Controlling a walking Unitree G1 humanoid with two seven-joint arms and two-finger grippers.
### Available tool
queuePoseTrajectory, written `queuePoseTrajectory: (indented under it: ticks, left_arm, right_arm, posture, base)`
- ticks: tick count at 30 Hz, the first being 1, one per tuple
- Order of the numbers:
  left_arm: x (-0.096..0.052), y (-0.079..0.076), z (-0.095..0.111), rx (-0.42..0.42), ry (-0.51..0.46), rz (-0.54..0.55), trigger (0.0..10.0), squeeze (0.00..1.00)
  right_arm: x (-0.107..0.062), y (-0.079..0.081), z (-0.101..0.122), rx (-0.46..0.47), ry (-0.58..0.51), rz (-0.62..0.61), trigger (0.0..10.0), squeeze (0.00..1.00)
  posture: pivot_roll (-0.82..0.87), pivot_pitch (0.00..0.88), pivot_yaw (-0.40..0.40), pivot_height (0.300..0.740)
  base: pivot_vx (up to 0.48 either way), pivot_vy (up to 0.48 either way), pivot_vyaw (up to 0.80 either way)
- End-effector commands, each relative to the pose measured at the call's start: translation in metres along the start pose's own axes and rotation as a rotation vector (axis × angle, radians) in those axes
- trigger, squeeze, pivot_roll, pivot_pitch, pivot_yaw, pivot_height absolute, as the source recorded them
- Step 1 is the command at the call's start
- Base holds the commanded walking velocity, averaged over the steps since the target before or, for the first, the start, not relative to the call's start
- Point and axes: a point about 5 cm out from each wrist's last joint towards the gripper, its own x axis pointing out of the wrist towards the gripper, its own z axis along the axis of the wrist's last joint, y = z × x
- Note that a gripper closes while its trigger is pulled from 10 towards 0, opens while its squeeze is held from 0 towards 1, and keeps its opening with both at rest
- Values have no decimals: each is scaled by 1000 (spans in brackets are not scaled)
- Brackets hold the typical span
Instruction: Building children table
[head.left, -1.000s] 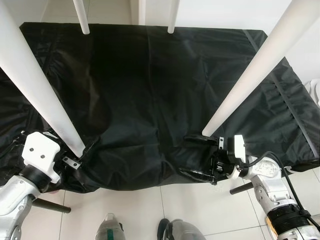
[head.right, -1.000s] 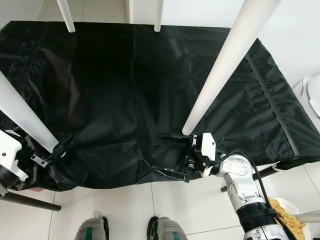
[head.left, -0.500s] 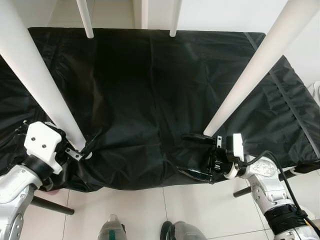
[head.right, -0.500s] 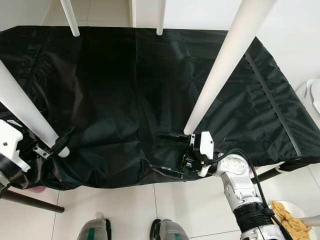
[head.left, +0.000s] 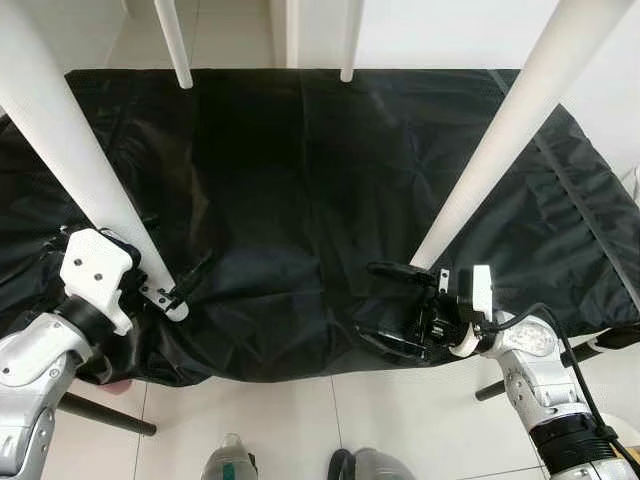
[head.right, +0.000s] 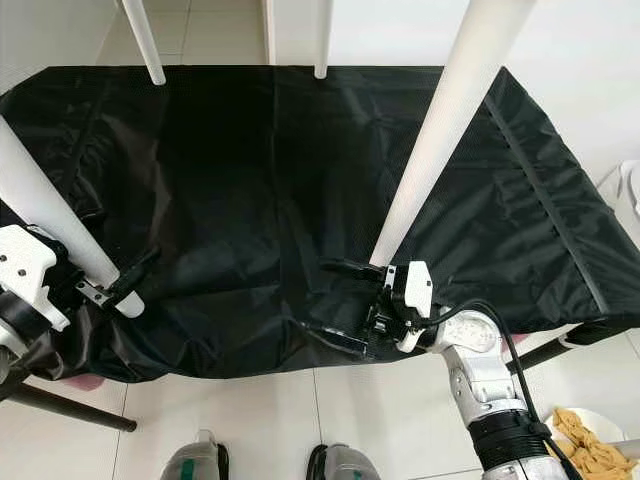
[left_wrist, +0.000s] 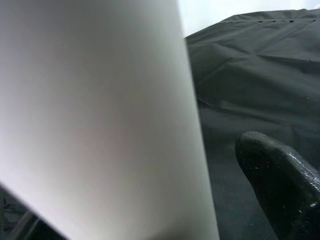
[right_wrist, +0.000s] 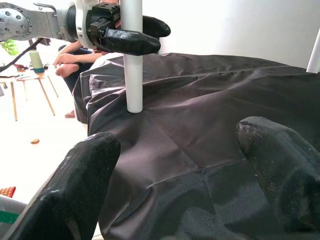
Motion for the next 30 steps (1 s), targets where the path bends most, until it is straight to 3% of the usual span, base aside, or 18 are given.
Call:
queuePoseTrajectory:
  ticks: [1, 5, 17, 30]
  left_arm:
    - [0, -2, -5, -15, 26, -33, 10000, 0]
    - [-2, 2, -7, -13, 36, -11, 10000, 0]
    - [-26, 15, -8, 19, 85, 115, 10000, 0]
    - [-32, 12, -6, 13, 82, 136, 10000, 0]
  right_arm:
    - [-4, 1, 0, 4, 11, -8, 10000, 0]
    - [-4, 1, 0, 4, 11, -11, 10000, 0]
    - [-1, 1, -1, 19, 7, 6, 10000, 0]
    - [1, -3, -1, 19, 14, 36, 10000, 0]
  posture:
    - [149, 121, 9, 740]
    - [150, 125, 9, 740]
    - [188, 133, -16, 740]
    - [200, 131, -33, 740]
  base:
    - [0, 0, 0]
    - [0, 0, 0]
    - [0, 0, 0]
    - [0, 0, 0]
